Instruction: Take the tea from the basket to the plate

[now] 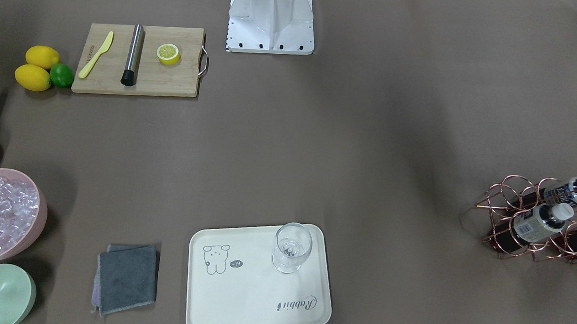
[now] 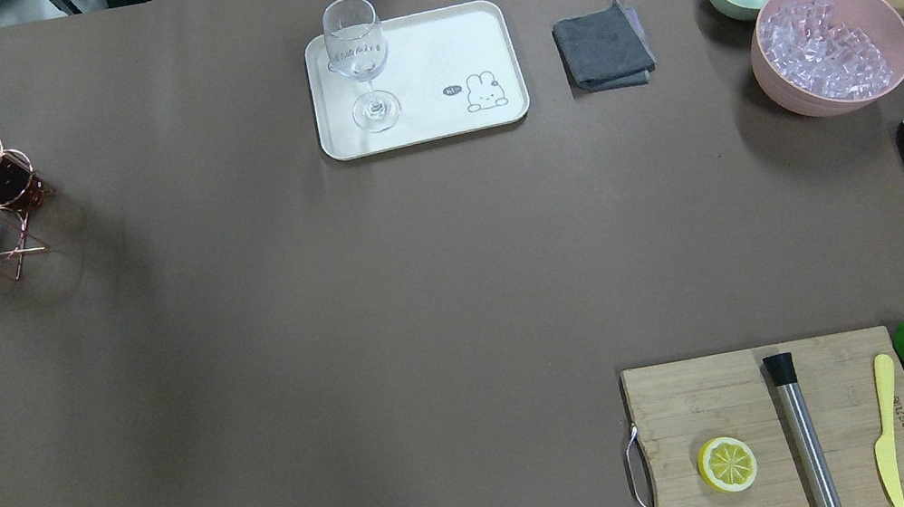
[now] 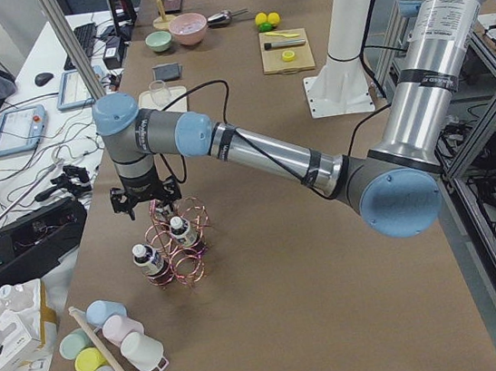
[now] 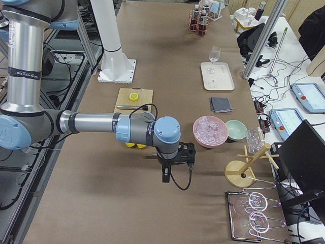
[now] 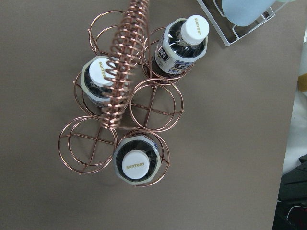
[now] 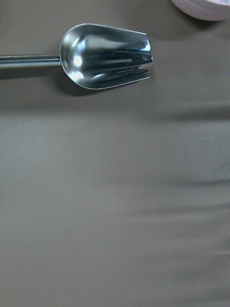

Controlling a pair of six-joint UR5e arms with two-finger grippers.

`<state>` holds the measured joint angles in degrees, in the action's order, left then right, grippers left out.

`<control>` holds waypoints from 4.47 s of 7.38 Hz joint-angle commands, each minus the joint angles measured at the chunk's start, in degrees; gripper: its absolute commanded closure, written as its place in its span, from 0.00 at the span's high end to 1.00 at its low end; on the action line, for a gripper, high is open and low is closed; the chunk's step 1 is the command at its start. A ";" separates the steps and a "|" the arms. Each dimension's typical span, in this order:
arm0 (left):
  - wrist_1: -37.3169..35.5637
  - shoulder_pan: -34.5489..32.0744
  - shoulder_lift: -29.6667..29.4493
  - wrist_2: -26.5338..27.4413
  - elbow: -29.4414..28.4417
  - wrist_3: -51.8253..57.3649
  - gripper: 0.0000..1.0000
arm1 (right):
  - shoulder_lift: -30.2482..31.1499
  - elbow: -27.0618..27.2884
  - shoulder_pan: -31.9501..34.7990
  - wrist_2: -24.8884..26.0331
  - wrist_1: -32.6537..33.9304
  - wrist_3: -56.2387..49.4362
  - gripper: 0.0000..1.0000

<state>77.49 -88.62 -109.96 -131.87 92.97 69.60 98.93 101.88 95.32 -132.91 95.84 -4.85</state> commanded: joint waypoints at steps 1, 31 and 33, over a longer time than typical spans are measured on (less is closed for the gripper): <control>-0.06 1.51 -2.45 -1.36 -3.67 2.55 0.98 | -0.58 0.51 -0.04 0.19 0.05 0.01 1.00; -7.17 1.17 -3.85 -4.36 4.94 5.72 0.00 | -3.92 2.53 -2.51 0.19 5.50 -0.08 1.00; -7.26 1.43 -4.48 -4.27 7.03 5.28 0.00 | -4.09 2.88 -2.68 0.37 5.50 -0.60 1.00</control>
<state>70.53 -87.38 -113.90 -136.29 98.13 75.26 94.95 104.58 92.72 -132.65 101.32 -5.08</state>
